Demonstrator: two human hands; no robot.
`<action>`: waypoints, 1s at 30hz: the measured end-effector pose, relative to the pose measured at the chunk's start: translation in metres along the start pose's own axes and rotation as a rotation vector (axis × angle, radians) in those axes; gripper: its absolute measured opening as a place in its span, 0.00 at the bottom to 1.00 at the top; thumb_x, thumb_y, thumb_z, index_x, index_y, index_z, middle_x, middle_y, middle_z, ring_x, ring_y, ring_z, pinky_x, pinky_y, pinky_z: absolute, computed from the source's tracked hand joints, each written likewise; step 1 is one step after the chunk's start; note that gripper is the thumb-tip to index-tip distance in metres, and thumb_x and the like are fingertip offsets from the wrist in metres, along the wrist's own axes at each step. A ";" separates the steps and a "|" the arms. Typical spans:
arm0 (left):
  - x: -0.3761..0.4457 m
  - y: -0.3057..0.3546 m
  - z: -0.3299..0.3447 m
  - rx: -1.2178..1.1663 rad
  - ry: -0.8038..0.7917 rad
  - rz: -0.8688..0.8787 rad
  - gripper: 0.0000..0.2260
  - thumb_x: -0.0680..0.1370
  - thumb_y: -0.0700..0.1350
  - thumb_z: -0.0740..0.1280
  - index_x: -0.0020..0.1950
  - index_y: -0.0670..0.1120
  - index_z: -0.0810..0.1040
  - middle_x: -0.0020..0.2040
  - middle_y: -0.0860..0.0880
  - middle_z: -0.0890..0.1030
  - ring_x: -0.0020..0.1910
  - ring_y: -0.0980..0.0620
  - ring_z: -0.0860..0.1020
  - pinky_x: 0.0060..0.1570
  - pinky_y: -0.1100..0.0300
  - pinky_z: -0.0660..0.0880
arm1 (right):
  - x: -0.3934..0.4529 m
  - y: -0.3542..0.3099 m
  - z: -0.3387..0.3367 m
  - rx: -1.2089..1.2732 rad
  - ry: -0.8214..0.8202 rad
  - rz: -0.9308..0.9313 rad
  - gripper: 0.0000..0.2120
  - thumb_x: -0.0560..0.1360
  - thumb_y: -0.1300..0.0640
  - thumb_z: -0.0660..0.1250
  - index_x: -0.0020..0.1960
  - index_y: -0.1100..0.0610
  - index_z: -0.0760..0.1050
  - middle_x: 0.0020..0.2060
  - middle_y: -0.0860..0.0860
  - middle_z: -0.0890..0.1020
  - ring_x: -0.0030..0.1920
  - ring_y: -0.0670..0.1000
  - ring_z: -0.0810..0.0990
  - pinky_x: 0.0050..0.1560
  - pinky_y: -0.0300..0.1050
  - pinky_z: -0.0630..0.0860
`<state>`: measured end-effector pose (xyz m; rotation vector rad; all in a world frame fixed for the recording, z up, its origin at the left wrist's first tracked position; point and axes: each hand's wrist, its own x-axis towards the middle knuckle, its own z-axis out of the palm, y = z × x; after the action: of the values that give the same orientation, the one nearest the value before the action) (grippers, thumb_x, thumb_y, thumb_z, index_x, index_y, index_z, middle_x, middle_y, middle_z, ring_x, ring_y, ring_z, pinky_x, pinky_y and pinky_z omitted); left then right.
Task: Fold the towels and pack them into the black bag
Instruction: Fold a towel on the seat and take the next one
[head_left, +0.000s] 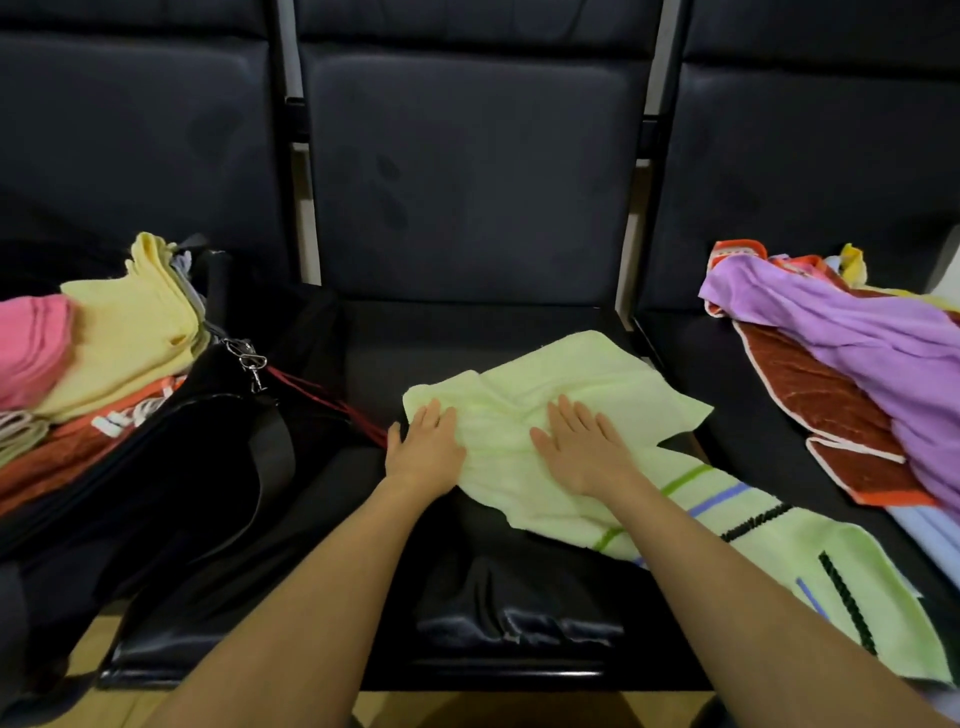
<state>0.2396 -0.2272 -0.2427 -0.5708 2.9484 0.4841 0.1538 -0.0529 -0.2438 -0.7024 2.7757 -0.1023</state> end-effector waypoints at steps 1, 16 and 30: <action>0.002 -0.001 0.001 -0.026 0.024 -0.017 0.26 0.82 0.47 0.55 0.78 0.46 0.50 0.78 0.48 0.46 0.77 0.51 0.48 0.73 0.47 0.43 | 0.004 -0.001 0.000 0.027 0.011 -0.009 0.29 0.82 0.42 0.38 0.78 0.54 0.40 0.77 0.49 0.41 0.77 0.49 0.40 0.75 0.49 0.38; 0.000 0.006 0.006 0.150 0.170 0.167 0.19 0.80 0.46 0.58 0.72 0.52 0.63 0.66 0.50 0.66 0.61 0.46 0.66 0.62 0.54 0.60 | -0.003 -0.001 -0.011 -0.114 0.367 0.139 0.01 0.78 0.57 0.58 0.48 0.55 0.67 0.47 0.50 0.73 0.54 0.53 0.73 0.50 0.45 0.61; -0.016 0.009 -0.046 -0.708 0.584 0.062 0.10 0.77 0.34 0.54 0.44 0.45 0.72 0.44 0.50 0.76 0.44 0.52 0.75 0.41 0.60 0.74 | -0.008 -0.015 -0.047 0.282 0.870 0.082 0.05 0.82 0.59 0.53 0.50 0.57 0.66 0.30 0.49 0.69 0.33 0.55 0.67 0.38 0.47 0.60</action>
<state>0.2493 -0.2285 -0.1944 -0.7879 3.2655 1.6547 0.1545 -0.0626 -0.1945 -0.5486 3.4616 -0.9701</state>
